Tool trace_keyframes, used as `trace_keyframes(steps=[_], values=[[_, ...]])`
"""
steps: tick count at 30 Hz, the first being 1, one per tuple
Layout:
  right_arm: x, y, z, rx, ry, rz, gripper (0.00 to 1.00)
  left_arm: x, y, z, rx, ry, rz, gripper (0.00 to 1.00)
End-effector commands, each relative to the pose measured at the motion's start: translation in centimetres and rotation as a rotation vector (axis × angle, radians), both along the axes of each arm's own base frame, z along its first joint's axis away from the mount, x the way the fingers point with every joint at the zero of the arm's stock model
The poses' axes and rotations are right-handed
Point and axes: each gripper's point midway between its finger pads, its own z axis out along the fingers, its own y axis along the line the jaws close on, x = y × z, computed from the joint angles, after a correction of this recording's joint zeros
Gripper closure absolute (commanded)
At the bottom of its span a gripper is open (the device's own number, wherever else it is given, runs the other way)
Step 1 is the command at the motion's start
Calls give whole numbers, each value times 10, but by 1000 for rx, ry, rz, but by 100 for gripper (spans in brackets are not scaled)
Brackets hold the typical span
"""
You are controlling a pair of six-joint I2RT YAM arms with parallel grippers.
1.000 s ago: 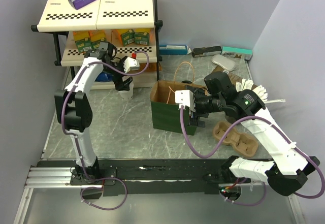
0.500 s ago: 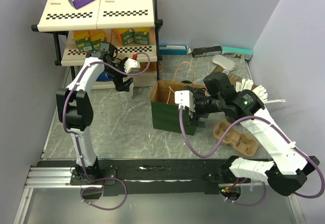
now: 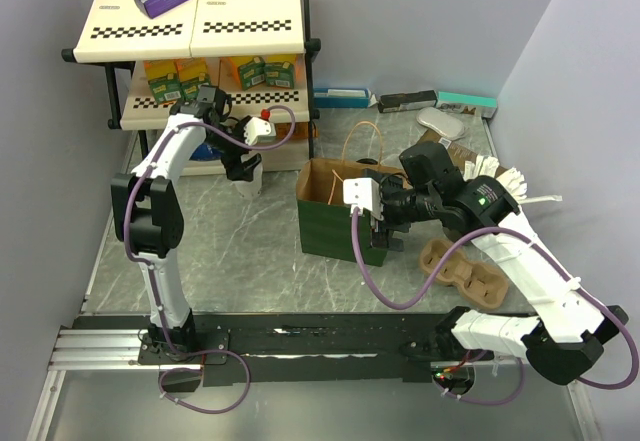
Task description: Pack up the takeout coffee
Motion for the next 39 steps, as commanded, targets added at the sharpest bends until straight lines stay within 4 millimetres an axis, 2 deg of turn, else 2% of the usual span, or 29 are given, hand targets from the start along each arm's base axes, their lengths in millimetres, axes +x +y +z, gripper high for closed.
trace_keyframes(steps=[1, 10, 23, 28, 33, 39], values=[[5, 1, 4, 10, -24, -10, 0, -5, 0, 11, -19, -5, 17, 10], [6, 2, 2, 9, -26, -4, 0, -37, 3, 5, -29, 57, 60, 16], [8, 4, 3, 10, -31, 3, 0, -61, 4, 7, -44, 63, 110, 26], [9, 3, 3, 10, -34, -6, 0, -66, 4, 11, -43, 55, 113, 34], [11, 5, 9, 23, -44, -13, 0, -74, 3, 14, -59, 52, 118, 40], [17, 7, 36, 67, -108, -19, 0, -89, 3, 12, -60, 77, 104, 50]])
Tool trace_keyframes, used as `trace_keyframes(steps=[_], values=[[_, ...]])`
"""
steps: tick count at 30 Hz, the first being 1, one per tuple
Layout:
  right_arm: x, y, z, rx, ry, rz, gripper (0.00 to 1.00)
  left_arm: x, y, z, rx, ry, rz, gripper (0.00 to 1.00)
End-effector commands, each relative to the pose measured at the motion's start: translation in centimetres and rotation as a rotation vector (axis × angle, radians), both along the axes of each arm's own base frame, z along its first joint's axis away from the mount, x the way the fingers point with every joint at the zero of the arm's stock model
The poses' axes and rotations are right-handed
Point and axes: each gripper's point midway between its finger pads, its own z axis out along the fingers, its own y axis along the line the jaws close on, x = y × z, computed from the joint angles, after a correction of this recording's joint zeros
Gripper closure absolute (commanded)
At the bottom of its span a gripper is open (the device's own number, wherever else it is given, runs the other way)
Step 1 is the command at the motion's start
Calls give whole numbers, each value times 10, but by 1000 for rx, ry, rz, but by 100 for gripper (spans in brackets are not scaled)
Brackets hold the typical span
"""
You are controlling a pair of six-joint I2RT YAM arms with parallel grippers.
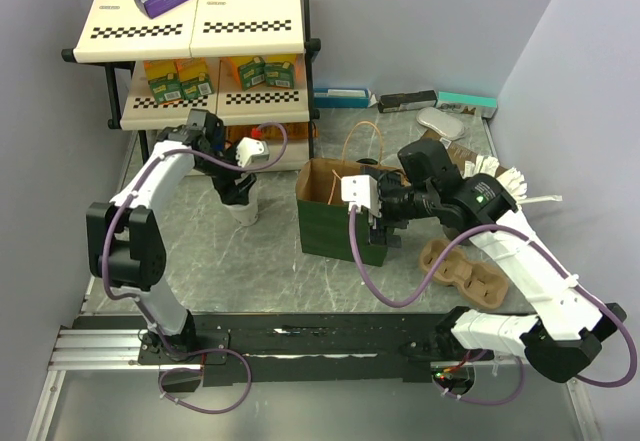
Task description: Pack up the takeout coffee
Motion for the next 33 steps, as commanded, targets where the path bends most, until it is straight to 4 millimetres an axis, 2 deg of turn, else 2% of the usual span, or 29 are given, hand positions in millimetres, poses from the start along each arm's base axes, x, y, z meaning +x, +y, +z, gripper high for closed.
trace_keyframes(steps=[1, 4, 6, 7, 10, 11, 14, 16, 17, 18, 19, 20, 21, 22, 23, 24, 26, 27, 29, 30, 31, 33], values=[[11, 6, 44, 85, -106, -14, 0, -17, -4, 12, -29, 1, -19, 53], [10, 8, 57, 106, -113, 9, 0, -24, -4, 10, -26, 20, -21, 60], [11, 10, 62, 103, -109, 21, 0, -28, -5, 10, -27, 24, -24, 70], [12, 12, 73, 120, -125, 27, 0, -31, -5, 9, -28, 29, -26, 73], [19, 12, 86, 142, -154, 21, 0, -36, -6, 10, -30, 36, -28, 83], [25, 13, 93, 164, -166, 6, 0, -38, -7, 11, -35, 38, -23, 90], [49, 9, 104, 216, -159, -84, 0, -44, -12, 16, -56, 44, -28, 99], [71, 3, 119, 266, -176, -162, 0, -48, -15, 21, -69, 47, -34, 99], [90, -6, 116, 286, -135, -257, 1, -51, -20, 28, -95, 54, -28, 99], [96, -8, 117, 298, -116, -275, 1, -54, -24, 33, -121, 70, -33, 99], [101, -11, 125, 319, -112, -286, 2, -57, -28, 44, -144, 84, -36, 99], [117, -20, 118, 327, -58, -336, 3, -58, -33, 49, -165, 106, -20, 99], [117, -20, 117, 344, -6, -330, 4, -60, -38, 56, -185, 107, -27, 99], [120, -21, 126, 375, 15, -342, 4, -58, -41, 62, -193, 93, -28, 99], [132, -25, 116, 369, 66, -358, 4, -59, -40, 67, -186, 72, -19, 99], [128, -21, 124, 388, 84, -319, 5, -60, -39, 65, -175, 64, -15, 99], [128, -21, 107, 343, 141, -287, 6, -58, -34, 67, -147, 9, -3, 99], [125, -19, 101, 337, 160, -253, 6, -58, -26, 60, -105, 5, 22, 99], [119, -20, 95, 314, 136, -207, 5, -59, -20, 62, -77, -12, 35, 99], [118, -20, 83, 299, 156, -201, 4, -58, -17, 62, -58, -19, 46, 99], [117, -21, 84, 298, 128, -187, 3, -59, -17, 65, -57, -25, 51, 99], [113, -21, 74, 280, 136, -168, 2, -59, -15, 69, -52, -40, 61, 99]])
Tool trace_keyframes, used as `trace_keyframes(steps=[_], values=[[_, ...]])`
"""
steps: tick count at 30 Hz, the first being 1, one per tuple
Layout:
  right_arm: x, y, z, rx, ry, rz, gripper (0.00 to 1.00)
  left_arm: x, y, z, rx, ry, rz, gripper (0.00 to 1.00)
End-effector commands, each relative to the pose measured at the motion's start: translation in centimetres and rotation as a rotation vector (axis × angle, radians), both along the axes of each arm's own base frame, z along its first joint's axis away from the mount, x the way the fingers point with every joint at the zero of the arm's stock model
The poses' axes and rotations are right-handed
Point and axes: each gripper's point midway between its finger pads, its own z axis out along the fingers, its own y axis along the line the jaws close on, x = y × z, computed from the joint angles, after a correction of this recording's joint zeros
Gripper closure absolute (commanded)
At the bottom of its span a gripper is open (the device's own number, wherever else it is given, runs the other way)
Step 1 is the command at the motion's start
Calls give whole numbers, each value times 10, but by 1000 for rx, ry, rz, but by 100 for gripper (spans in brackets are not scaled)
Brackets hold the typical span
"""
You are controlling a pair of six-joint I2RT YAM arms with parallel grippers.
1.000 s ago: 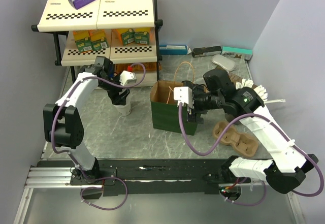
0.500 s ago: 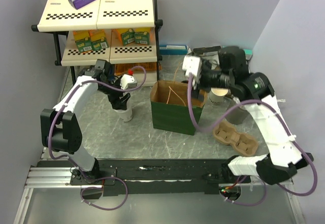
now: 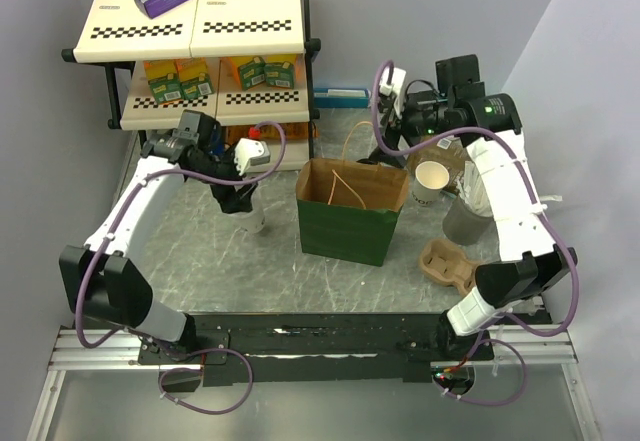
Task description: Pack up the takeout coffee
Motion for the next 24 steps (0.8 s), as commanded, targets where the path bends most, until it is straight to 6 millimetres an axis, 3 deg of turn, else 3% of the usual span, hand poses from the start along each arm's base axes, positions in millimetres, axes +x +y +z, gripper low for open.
trace_keyframes(steps=[1, 5, 10, 20, 24], values=[[-28, 3, -3, 2, -4, 111, 2, -1, 7, 13, 20, -43, 51, 99], [-27, 0, -26, -42, 53, 119, 5, 2, 6, 22, 15, -67, 63, 99], [-22, 0, -48, -73, 98, 145, 19, 6, 6, 34, 12, -74, 80, 99], [-12, 0, -68, -100, 155, 149, 35, 11, 5, 91, 2, -228, 79, 99], [-16, 0, -78, -114, 217, 163, 49, 10, 5, 109, -2, -274, 81, 99]])
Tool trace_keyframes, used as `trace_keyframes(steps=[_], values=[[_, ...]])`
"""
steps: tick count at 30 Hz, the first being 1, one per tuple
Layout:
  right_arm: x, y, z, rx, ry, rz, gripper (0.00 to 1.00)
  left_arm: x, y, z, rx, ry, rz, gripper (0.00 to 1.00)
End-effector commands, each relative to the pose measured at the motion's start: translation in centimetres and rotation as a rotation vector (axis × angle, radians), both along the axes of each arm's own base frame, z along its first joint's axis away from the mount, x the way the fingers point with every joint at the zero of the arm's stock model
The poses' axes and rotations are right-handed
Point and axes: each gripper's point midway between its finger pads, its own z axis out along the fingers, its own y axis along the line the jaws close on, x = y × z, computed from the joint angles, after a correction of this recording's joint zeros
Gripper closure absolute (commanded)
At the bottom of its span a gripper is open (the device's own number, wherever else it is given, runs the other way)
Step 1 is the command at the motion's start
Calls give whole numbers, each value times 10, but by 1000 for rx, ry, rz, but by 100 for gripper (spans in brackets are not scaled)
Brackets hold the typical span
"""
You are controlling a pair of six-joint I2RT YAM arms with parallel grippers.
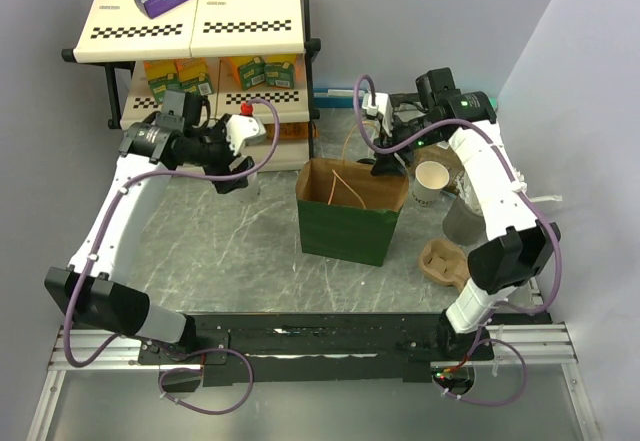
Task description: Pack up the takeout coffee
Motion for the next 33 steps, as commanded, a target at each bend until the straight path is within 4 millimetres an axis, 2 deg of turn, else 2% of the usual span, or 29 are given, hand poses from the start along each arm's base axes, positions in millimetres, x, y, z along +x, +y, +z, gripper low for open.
trace_keyframes(steps=[1, 2, 3, 7, 8, 10, 13, 14, 16, 17, 18, 19, 20, 21, 26, 27, 30, 32, 33], values=[[-5, 1, -4, -12, 41, 39, 53, -5, -1, 42, -22, -103, 6, 99], [-5, 3, -10, -29, 62, 48, 59, -6, -1, 47, -27, -114, 15, 99], [-10, 0, -15, -56, 88, 49, 60, -6, -2, 52, -35, -127, 19, 99], [-6, -1, -19, -78, 103, 25, 73, -10, -10, 85, -102, -205, 17, 99], [-6, -1, -17, -80, 102, 14, 85, -11, -12, 94, -125, -227, 22, 99], [-5, 5, -5, -77, 82, -5, 99, -16, -19, 109, -155, -262, 6, 99], [-11, 15, 12, -72, 41, -27, 100, -21, -26, 126, -189, -304, 0, 99], [-15, 17, 24, -61, -14, -28, 100, -23, -27, 130, -198, -314, -3, 99], [-28, 27, 19, -103, -46, -2, 100, -28, -32, 136, -213, -328, -20, 99], [-32, 30, 29, -98, -114, 2, 100, -32, -34, 140, -224, -337, -28, 99], [-38, 32, 16, -130, -110, 10, 100, -36, -38, 143, -235, -341, -44, 99], [-49, 43, 13, -143, -130, 39, 100, -40, -42, 146, -250, -342, -61, 99], [-47, 44, 19, -160, -201, 19, 100, -47, -44, 151, -271, -346, -67, 99], [-50, 43, 6, -192, -193, 16, 100, -53, -50, 153, -288, -341, -88, 99], [-49, 50, -3, -238, -193, -38, 100, -85, -72, 165, -409, -320, -162, 99], [-47, 50, -1, -236, -200, -49, 100, -90, -78, 158, -418, -300, -184, 99], [-40, 49, 7, -225, -219, -94, 100, -99, -87, 159, -457, -294, -192, 99], [-39, 48, 10, -219, -223, -114, 100, -103, -88, 167, -489, -320, -182, 99], [-37, 47, 10, -224, -226, -129, 100, -99, -86, 165, -488, -325, -155, 99]])
